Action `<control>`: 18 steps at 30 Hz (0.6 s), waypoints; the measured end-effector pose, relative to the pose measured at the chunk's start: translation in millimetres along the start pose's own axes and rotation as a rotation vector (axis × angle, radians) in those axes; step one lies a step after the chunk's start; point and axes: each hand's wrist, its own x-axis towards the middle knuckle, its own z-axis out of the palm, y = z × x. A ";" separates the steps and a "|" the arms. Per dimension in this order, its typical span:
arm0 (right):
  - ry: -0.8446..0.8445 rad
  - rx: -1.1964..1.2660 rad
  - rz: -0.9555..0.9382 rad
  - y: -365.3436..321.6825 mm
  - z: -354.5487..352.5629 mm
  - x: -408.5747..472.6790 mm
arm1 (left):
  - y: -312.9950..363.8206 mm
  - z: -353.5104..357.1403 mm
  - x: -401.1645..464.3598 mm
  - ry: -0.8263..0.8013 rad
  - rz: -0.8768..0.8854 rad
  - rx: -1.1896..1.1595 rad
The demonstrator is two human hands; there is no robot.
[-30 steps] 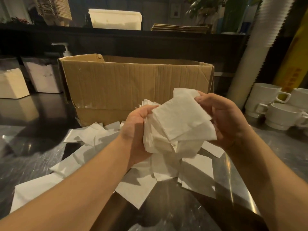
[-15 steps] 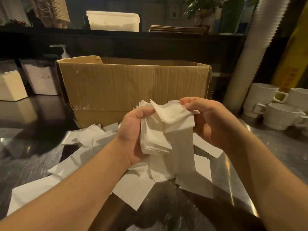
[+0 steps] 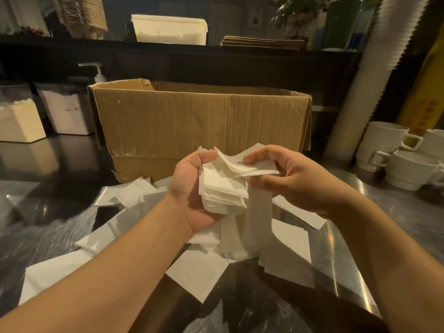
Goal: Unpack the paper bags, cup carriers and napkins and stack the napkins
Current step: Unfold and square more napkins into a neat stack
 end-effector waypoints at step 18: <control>0.588 0.162 -0.082 2.3 -12.1 5.1 | -5.1 5.1 4.5 0.149 0.189 0.066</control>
